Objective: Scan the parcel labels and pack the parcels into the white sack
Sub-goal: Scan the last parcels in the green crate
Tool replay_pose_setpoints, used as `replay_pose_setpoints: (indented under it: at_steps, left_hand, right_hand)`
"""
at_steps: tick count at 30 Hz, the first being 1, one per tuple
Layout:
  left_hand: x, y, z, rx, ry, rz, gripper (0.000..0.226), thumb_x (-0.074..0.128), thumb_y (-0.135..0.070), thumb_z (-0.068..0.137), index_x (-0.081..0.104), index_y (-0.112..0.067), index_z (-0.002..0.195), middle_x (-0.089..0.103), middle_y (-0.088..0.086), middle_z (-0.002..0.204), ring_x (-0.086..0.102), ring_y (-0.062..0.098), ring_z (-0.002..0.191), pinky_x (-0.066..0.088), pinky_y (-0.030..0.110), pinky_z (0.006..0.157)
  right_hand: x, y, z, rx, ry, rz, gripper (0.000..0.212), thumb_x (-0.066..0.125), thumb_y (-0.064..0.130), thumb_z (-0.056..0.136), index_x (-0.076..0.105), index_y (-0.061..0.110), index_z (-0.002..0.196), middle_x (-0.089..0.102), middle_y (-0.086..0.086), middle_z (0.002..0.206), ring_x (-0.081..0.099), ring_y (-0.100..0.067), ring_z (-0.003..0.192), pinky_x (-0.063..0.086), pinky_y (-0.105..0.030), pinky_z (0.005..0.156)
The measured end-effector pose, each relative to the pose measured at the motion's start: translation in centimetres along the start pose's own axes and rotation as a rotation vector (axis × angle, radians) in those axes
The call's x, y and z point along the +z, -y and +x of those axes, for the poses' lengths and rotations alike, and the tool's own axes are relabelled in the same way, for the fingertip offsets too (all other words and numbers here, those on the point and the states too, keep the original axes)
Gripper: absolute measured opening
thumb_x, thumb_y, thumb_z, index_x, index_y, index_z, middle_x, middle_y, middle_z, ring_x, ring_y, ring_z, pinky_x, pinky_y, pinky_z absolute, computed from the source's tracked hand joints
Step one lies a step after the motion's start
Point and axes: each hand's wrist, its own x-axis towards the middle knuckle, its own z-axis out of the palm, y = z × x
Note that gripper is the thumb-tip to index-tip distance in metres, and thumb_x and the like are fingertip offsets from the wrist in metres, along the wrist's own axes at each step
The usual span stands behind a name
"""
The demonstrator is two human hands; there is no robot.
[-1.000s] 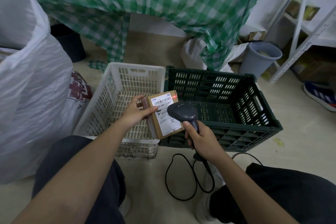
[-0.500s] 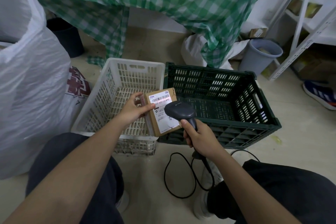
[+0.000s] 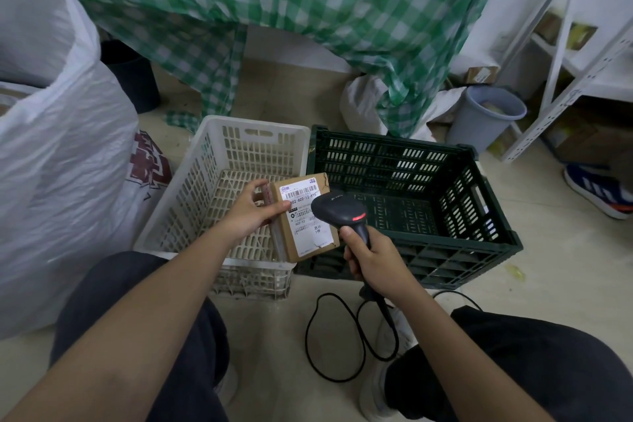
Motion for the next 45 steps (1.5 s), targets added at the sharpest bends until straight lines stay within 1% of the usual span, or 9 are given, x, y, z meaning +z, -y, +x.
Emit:
replay_pose_setpoints:
  at_steps: [6,13,17,20,26,32,40,43,45]
  left_hand:
    - [-0.3,-2.0,-1.7,0.039,-0.053,-0.089,0.077,0.080,-0.029,0.075,0.038,-0.025,0.139,0.043,0.008,0.144,0.054,0.023,0.117,0.053,0.037,0.091]
    - [-3.1,-7.4,-6.0,0.243,-0.203,-0.102,0.077,0.083,-0.034,0.067,0.043,-0.035,0.133,0.047,-0.003,0.141,0.048,0.018,0.124,0.045,0.042,0.102]
    - [-5.7,-11.9,-9.2,0.396,-0.300,-0.131,0.068,0.080,-0.027,0.074,0.044,-0.030,0.132,0.049,-0.006,0.135,0.050,0.011,0.118,0.045,0.031,0.098]
    - [-8.1,-14.8,-11.5,0.478,-0.370,-0.146,0.074,0.083,-0.039,0.068,0.045,-0.032,0.132,0.052,-0.006,0.133,0.052,0.012,0.120,0.047,0.037,0.101]
    - [-14.0,-19.7,-15.9,0.604,-0.530,-0.180,0.074,0.084,-0.037,0.068,0.046,-0.031,0.131,0.054,-0.008,0.129,0.054,0.012,0.117,0.049,0.041,0.099]
    - [-22.9,-20.0,-20.3,0.609,-0.808,-0.134,0.077,0.082,-0.040,0.071,0.040,-0.034,0.136,0.051,-0.011,0.131,0.053,0.012,0.117,0.049,0.040,0.098]
    - [-34.3,-15.6,-21.8,0.541,-1.157,0.168,0.082,0.081,-0.045,0.070,0.036,-0.036,0.138,0.045,-0.005,0.141,0.044,0.012,0.125,0.042,0.040,0.106]
    - [-37.0,-14.3,-19.2,0.485,-1.142,0.298,0.080,0.079,-0.039,0.075,0.033,-0.034,0.141,0.034,0.006,0.143,0.036,0.015,0.125,0.034,0.032,0.104]
    - [-38.2,-12.8,-16.6,0.313,-0.972,0.540,0.076,0.073,-0.046,0.077,0.034,-0.031,0.140,0.030,0.012,0.142,0.034,0.019,0.124,0.032,0.034,0.104]
  right_hand:
    - [-0.4,0.8,0.6,-0.009,-0.165,0.097,0.024,0.051,0.036,0.098,0.057,0.015,0.088,0.060,0.001,0.071,0.052,-0.006,0.052,0.048,-0.024,0.055]
    - [-0.7,5.8,2.0,-0.052,-0.294,0.249,0.022,0.051,0.042,0.097,0.059,0.022,0.103,0.065,0.000,0.087,0.058,-0.010,0.065,0.050,-0.028,0.066]
    - [-0.3,10.5,2.5,-0.141,-0.281,0.296,0.023,0.051,0.040,0.098,0.057,0.021,0.109,0.064,0.001,0.091,0.060,-0.010,0.070,0.049,-0.027,0.066]
    - [0.8,14.5,2.5,-0.210,-0.236,0.297,0.028,0.050,0.040,0.098,0.055,0.017,0.115,0.064,0.000,0.092,0.062,-0.009,0.070,0.050,-0.026,0.067]
    - [4.6,22.7,2.8,-0.294,-0.165,0.266,0.043,0.053,0.054,0.092,0.061,0.015,0.111,0.068,-0.004,0.099,0.064,-0.020,0.089,0.051,-0.045,0.089]
    - [10.6,28.1,2.7,-0.381,-0.043,0.280,0.031,0.051,0.048,0.096,0.058,0.019,0.106,0.067,-0.003,0.094,0.062,-0.015,0.073,0.049,-0.031,0.070]
    - [18.0,30.6,4.7,-0.391,0.022,0.254,0.032,0.051,0.044,0.097,0.056,0.015,0.109,0.066,-0.003,0.094,0.060,-0.013,0.069,0.048,-0.024,0.062]
    - [19.9,30.8,5.6,-0.434,0.066,0.203,0.026,0.051,0.041,0.098,0.053,0.018,0.108,0.063,0.000,0.093,0.058,-0.012,0.067,0.047,-0.023,0.061]
    - [20.8,30.6,6.6,-0.452,0.059,0.176,0.025,0.052,0.042,0.097,0.054,0.019,0.104,0.063,0.000,0.092,0.058,-0.012,0.070,0.048,-0.027,0.066]
